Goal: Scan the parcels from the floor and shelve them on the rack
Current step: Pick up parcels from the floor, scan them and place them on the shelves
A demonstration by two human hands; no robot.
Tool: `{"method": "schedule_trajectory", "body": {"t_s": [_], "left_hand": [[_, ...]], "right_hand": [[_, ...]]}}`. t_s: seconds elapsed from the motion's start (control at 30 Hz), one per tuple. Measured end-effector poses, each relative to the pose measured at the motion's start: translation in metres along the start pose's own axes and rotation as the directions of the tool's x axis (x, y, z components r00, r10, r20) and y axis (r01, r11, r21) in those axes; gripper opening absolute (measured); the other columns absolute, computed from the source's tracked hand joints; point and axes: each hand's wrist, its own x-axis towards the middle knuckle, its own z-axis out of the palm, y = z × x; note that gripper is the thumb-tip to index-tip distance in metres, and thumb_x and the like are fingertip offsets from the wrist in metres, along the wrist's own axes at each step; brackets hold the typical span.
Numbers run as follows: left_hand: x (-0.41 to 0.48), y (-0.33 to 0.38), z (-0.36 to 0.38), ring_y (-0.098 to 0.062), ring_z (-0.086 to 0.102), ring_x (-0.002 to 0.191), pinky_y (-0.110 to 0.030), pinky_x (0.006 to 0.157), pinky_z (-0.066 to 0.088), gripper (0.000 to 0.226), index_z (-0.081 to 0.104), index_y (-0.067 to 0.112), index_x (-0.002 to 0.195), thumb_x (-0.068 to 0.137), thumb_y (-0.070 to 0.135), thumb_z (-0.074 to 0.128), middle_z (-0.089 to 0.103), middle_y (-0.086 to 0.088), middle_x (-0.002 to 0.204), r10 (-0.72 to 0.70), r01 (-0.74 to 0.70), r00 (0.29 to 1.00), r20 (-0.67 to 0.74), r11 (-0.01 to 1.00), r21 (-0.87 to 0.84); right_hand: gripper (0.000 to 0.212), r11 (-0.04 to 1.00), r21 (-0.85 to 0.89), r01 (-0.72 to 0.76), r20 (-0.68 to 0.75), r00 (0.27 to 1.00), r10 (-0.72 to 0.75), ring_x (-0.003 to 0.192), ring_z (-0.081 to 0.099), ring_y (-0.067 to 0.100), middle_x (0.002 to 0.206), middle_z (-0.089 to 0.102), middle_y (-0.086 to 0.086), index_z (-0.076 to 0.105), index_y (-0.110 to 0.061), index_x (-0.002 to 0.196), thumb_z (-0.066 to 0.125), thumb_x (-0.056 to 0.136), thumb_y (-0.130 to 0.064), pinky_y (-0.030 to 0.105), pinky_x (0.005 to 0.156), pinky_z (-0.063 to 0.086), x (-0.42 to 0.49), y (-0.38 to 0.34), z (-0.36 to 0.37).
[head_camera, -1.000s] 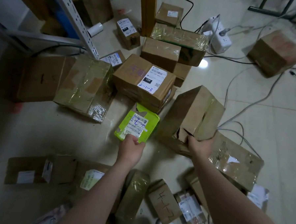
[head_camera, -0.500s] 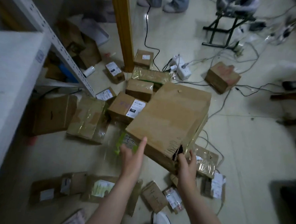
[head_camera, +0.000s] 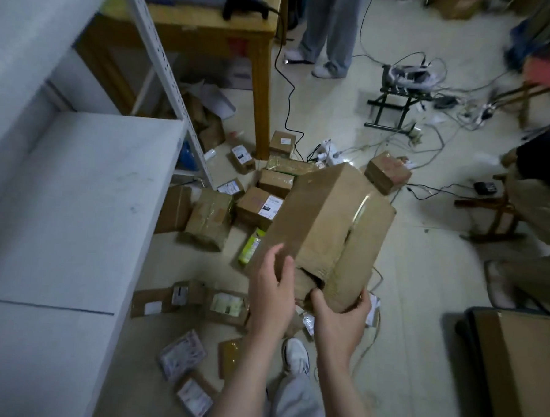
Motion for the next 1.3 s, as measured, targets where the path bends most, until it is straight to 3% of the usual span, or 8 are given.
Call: {"method": "schedule_trajectory", "body": {"t_s": [0.13, 0.27, 0.57, 0.77, 0.9, 1.0, 1.1, 1.3], "left_hand": [[-0.05, 0.016, -0.045, -0.011, 0.064, 0.107, -0.037, 0.091, 0.054, 0.086, 0.056, 0.028, 0.128, 0.065, 0.087, 0.057, 0.066, 0.012, 0.118, -0.028, 0.028, 0.995, -0.094, 1.0, -0.004], [-0.062, 0.042, -0.078, 0.003, 0.056, 0.087, -0.012, 0.072, 0.042, 0.072, 0.047, 0.031, 0.117, 0.063, 0.067, 0.077, 0.056, 0.022, 0.1, -0.051, 0.022, 0.986, -0.16, 0.984, -0.175], [-0.061, 0.058, -0.13, -0.017, 0.048, 0.133, -0.037, 0.111, 0.042, 0.142, 0.022, 0.023, 0.156, 0.039, 0.082, 0.077, 0.041, 0.001, 0.15, -0.072, -0.034, 0.958, -0.279, 0.933, -0.359], [-0.061, 0.068, -0.13, -0.02, 0.061, 0.125, -0.031, 0.094, 0.056, 0.072, 0.041, 0.014, 0.147, 0.09, 0.051, 0.065, 0.061, -0.007, 0.138, 0.166, -0.175, 0.982, -0.093, 0.6, -0.78], [-0.059, 0.065, -0.126, -0.014, 0.044, 0.141, -0.014, 0.102, 0.044, 0.053, 0.031, 0.032, 0.149, 0.103, 0.059, 0.034, 0.046, 0.011, 0.147, 0.233, -0.269, 0.963, -0.135, 0.851, -0.452], [-0.057, 0.075, -0.122, 0.003, 0.041, 0.137, -0.02, 0.115, 0.035, 0.091, 0.029, 0.027, 0.151, 0.084, 0.088, 0.027, 0.04, 0.013, 0.151, 0.313, -0.355, 0.934, -0.171, 0.866, -0.351], [-0.037, 0.094, -0.113, 0.023, 0.052, 0.11, -0.006, 0.093, 0.043, 0.04, 0.039, 0.031, 0.139, 0.105, 0.052, 0.038, 0.051, 0.022, 0.126, 0.261, -0.252, 0.963, -0.062, 0.801, -0.542], [0.004, 0.126, -0.083, -0.031, 0.064, 0.12, -0.051, 0.097, 0.051, 0.076, 0.064, 0.021, 0.128, 0.073, 0.072, 0.065, 0.065, -0.014, 0.129, -0.01, 0.163, 0.979, 0.204, 0.641, -0.75]], "right_hand": [[0.107, 0.948, -0.173, 0.267, 0.036, 0.964, -0.265, 0.122, 0.055, 0.015, 0.133, 0.056, -0.008, 0.035, -0.035, 0.142, 0.083, 0.049, -0.054, 0.041, 0.099, 0.049, -0.067, -0.023, -0.023], [0.105, 0.745, -0.24, 0.623, 0.125, 0.78, -0.613, 0.121, 0.046, 0.01, 0.135, 0.05, -0.01, 0.037, -0.026, 0.146, 0.09, 0.057, -0.045, 0.025, 0.099, 0.04, -0.092, -0.054, -0.029], [0.053, 0.559, 0.103, 0.822, 0.267, 0.519, -0.812, 0.12, 0.049, 0.011, 0.127, 0.058, -0.011, 0.058, -0.024, 0.135, 0.057, 0.084, -0.038, 0.041, 0.097, 0.045, -0.134, -0.116, -0.033], [0.032, 0.326, 0.071, 0.943, 0.381, 0.276, -0.882, 0.119, 0.051, 0.011, 0.122, 0.065, -0.019, 0.073, -0.026, 0.113, 0.057, 0.086, -0.037, 0.039, 0.101, 0.033, -0.145, -0.168, -0.018], [0.03, 0.169, -0.01, 0.986, 0.485, 0.152, -0.861, 0.116, 0.052, 0.009, 0.119, 0.066, -0.02, 0.073, -0.028, 0.111, 0.053, 0.091, -0.04, 0.04, 0.101, 0.033, -0.143, -0.192, -0.014], [0.03, 0.129, -0.025, 0.991, 0.512, 0.123, -0.85, 0.113, 0.053, 0.009, 0.119, 0.067, -0.017, 0.072, -0.027, 0.11, 0.051, 0.092, -0.038, 0.038, 0.103, 0.032, -0.138, -0.205, -0.012], [0.029, 0.136, -0.051, 0.989, 0.545, 0.141, -0.826, 0.112, 0.054, 0.007, 0.118, 0.068, -0.017, 0.072, -0.027, 0.108, 0.05, 0.092, -0.036, 0.032, 0.103, 0.031, -0.119, -0.218, -0.014], [0.025, 0.358, 0.029, 0.933, 0.615, 0.266, -0.742, 0.102, 0.058, 0.004, 0.104, 0.071, -0.017, 0.074, -0.026, 0.1, 0.052, 0.088, -0.03, 0.03, 0.09, 0.04, -0.057, -0.242, -0.033]]}}
